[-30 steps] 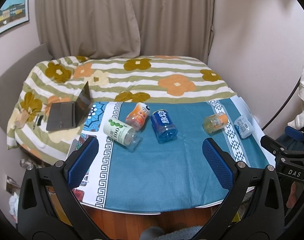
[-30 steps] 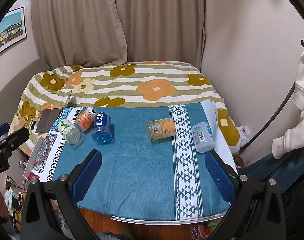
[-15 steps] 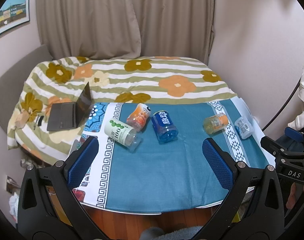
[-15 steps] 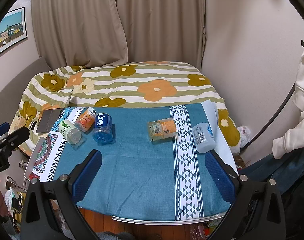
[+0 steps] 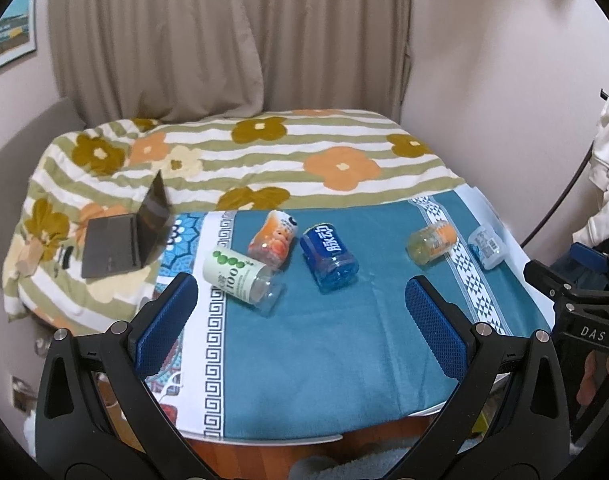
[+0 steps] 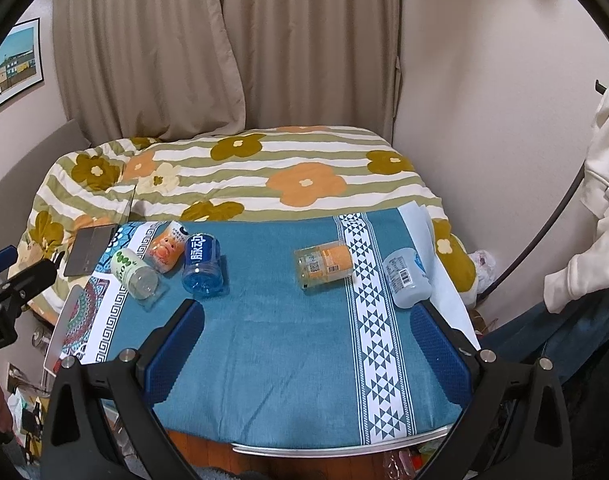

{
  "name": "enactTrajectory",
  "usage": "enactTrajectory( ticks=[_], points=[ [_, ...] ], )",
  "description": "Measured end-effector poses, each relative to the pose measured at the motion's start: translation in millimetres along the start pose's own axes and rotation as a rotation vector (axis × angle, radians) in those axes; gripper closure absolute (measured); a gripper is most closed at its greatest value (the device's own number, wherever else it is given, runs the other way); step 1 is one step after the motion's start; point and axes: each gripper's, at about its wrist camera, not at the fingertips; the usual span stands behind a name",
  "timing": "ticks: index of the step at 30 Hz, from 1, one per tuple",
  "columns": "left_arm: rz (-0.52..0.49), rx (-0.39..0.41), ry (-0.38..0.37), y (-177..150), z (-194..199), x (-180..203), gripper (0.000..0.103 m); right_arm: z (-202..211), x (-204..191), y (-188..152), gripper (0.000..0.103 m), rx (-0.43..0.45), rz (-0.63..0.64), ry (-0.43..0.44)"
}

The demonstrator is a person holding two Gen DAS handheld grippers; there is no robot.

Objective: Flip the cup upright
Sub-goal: 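Reach the right gripper to the lying white cup and close on it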

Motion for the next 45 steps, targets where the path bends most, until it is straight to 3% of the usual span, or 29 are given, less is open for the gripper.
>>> enactTrajectory(
  ticks=[9,23,33,42,45],
  points=[
    [-0.018,-0.090,-0.036,10,-47,16,0.000,-34,31,-2,0.000,-0.034,-0.010,-0.046],
    [0.019,-0.305,0.043,1,-150,92,0.000,-151,118,-2,0.001,-0.184,0.144,-0.005],
    [0.058,-0.405,0.117,-8,-200,120,0.000,-207,138,-9,0.011,-0.237,0.266,-0.043],
    [0.078,-0.449,0.139,-12,-220,130,0.000,-227,133,-15,0.018,-0.249,0.353,-0.031],
    [0.079,-0.453,0.137,-12,-223,132,0.000,-229,131,-15,0.026,-0.243,0.378,-0.036]
  ],
)
Point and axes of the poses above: each gripper's, at about its wrist camera, not at the fingertips, and z roughly against the way its jaws point, x to its right, y to its top, and after that the axes turned 8 degrees about z, right-handed
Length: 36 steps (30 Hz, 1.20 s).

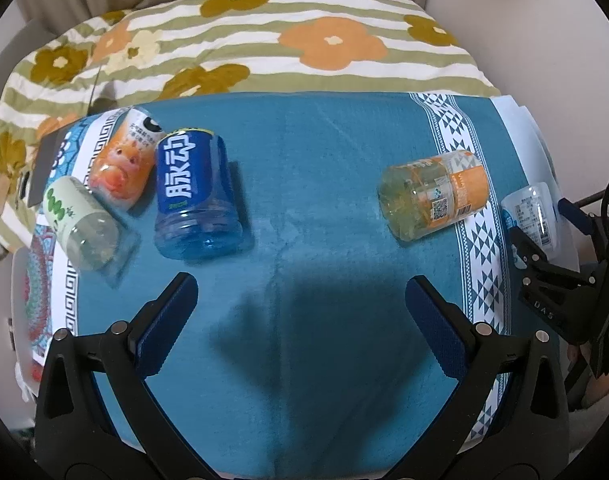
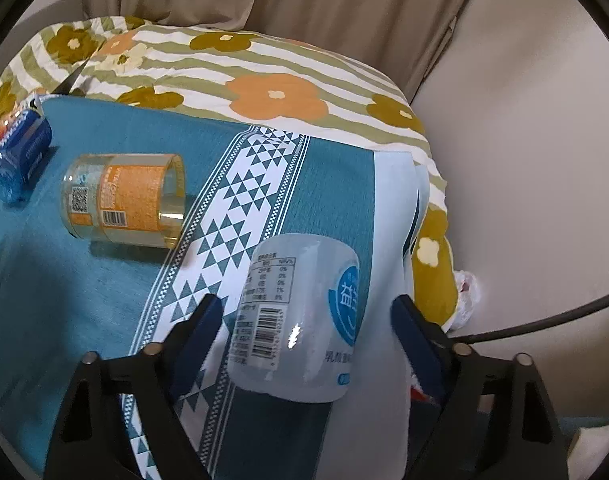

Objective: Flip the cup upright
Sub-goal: 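Reach the right gripper to the lying white cup and close on it, then lift the white cup with the right gripper and rotate it upright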

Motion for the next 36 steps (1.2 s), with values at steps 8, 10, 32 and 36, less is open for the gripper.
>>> enactTrajectory(
  ticks=[8,10,32,36],
  points=[
    [-0.001,0.004,0.001,-1,2,4,0.000,-11,-1,-2,0.045,-0.037,-0.028,0.085],
    [0.004,0.006,0.004,-2,4,3,0.000,-11,-1,-3,0.046,-0.036,-0.036,0.094],
    [-0.004,0.120,-0.053,-27,69,-111,0.000,72,-61,26,0.047,-0.024,-0.217,0.260],
    [-0.046,0.124,-0.039,-38,71,-142,0.000,78,-100,27,0.047,-0.052,-0.270,0.314]
  ],
)
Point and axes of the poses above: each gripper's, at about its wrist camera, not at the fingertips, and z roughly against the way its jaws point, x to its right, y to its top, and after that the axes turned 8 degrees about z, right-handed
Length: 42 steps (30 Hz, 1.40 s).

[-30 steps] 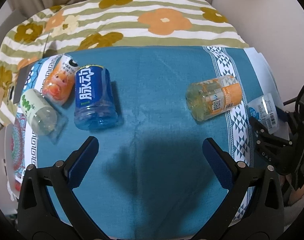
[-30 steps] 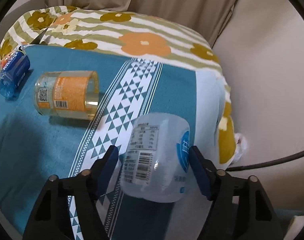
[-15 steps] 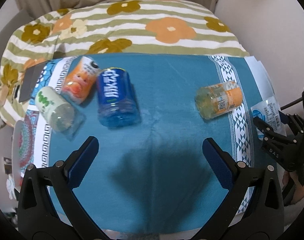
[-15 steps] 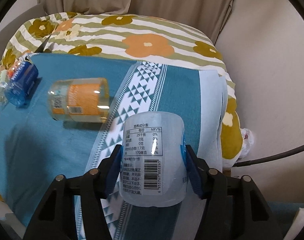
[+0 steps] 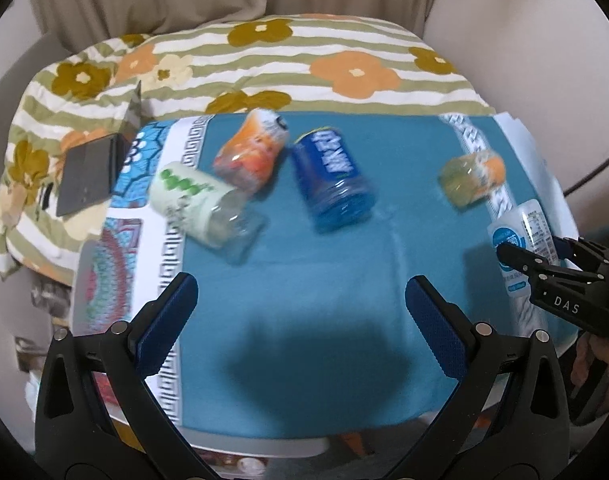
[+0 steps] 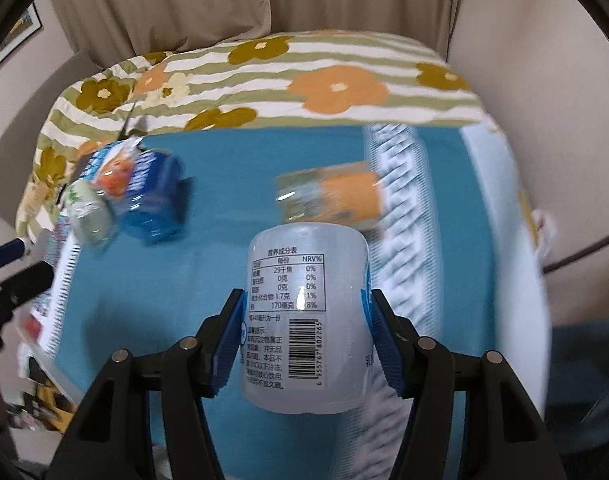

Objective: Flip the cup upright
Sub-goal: 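Lift the white cup with the right gripper and rotate it upright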

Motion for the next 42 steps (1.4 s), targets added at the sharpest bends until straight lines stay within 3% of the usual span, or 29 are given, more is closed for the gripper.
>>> enactTrajectory(
  ticks=[11,30,31,35,42],
  points=[
    [-0.026,-0.046,-0.031,-23,-11,-57,0.000,-35,-68,-19,0.047,-0.063,-0.106,0.067],
    [-0.064,-0.021,-0.027,-28,-16,-68,0.000,-51,-74,-25,0.046,-0.069,-0.188,0.083],
    [-0.060,-0.018,-0.030,-27,-15,-68,0.000,-53,-77,-23,0.044,-0.067,-0.190,0.083],
    [-0.062,-0.007,-0.020,-27,-12,-67,0.000,-47,-75,-23,0.024,-0.048,-0.200,0.085],
    [-0.035,-0.008,-0.042,-24,-1,-60,0.000,-31,-69,-24,0.021,-0.038,-0.208,0.108]
  ],
)
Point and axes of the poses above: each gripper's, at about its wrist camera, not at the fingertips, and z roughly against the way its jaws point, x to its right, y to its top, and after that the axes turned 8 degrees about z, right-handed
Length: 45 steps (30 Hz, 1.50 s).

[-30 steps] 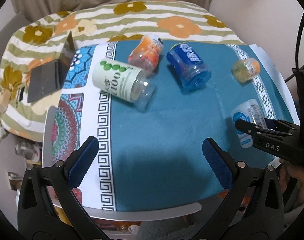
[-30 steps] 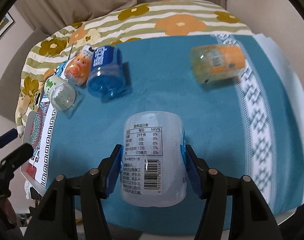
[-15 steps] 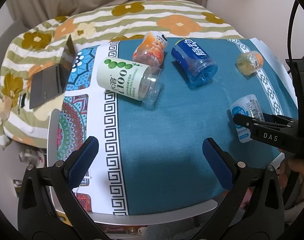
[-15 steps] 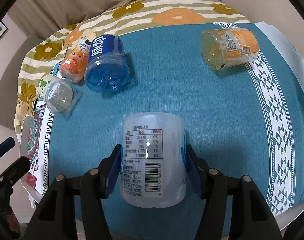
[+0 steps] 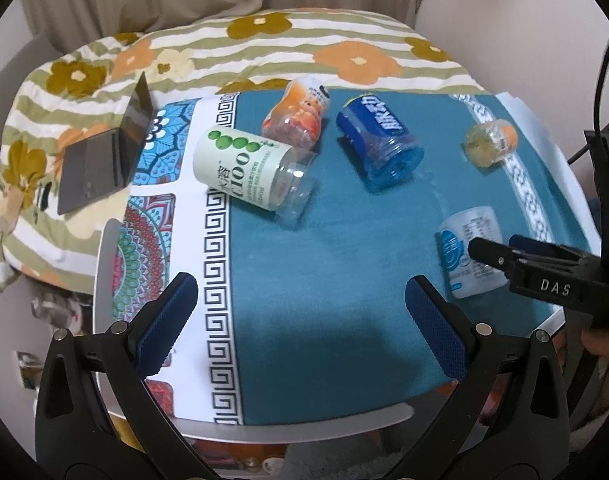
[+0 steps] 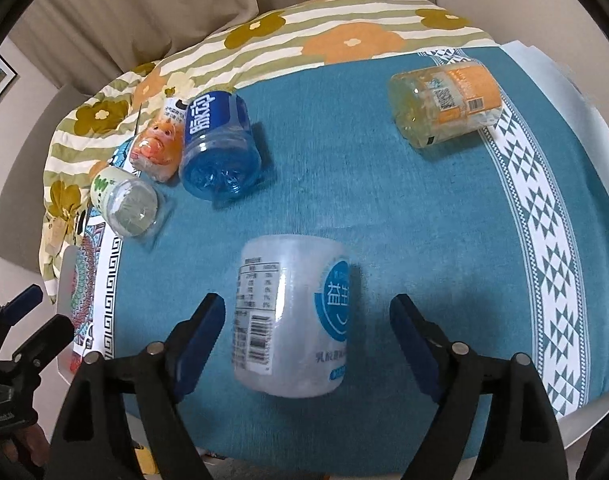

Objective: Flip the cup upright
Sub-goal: 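Lift the white cup with the right gripper and rotate it upright, then grasp the upright white cup with the left gripper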

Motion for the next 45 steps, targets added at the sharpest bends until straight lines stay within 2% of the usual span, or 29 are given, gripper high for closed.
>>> enactTrajectory(
  ticks=[2,6,8,13,16,19,23,27,36,39,45],
  points=[
    [0.004,0.006,0.005,3,5,5,0.000,7,1,1,0.021,-0.004,0.003,0.011],
    [-0.016,0.022,0.061,11,15,25,0.000,28,7,5,0.021,0.010,0.022,0.046],
    [-0.008,0.020,0.059,16,19,34,0.000,40,16,8,0.000,0.020,0.021,0.063],
    [0.007,-0.005,0.054,27,20,66,0.000,64,50,14,0.000,0.054,0.012,0.095],
    [-0.003,-0.063,0.045,33,10,88,0.000,72,73,18,0.000,0.018,0.041,0.099],
    [-0.017,-0.159,0.027,38,-7,113,0.000,73,92,21,0.000,0.003,0.129,0.033],
    [-0.049,-0.270,0.066,46,-33,144,0.000,71,109,26,0.000,0.005,0.234,-0.063],
    [-0.048,-0.360,0.105,51,-57,164,0.000,64,130,33,0.000,0.009,0.299,-0.084],
    [0.045,-0.517,0.147,51,-105,173,0.000,37,155,42,0.000,-0.037,0.346,-0.023],
    [0.087,-0.562,0.148,47,-118,170,0.008,30,158,43,0.000,-0.049,0.358,-0.004],
    [0.140,-0.617,0.151,41,-132,163,0.010,20,159,42,0.000,-0.059,0.406,0.003]
  ],
)
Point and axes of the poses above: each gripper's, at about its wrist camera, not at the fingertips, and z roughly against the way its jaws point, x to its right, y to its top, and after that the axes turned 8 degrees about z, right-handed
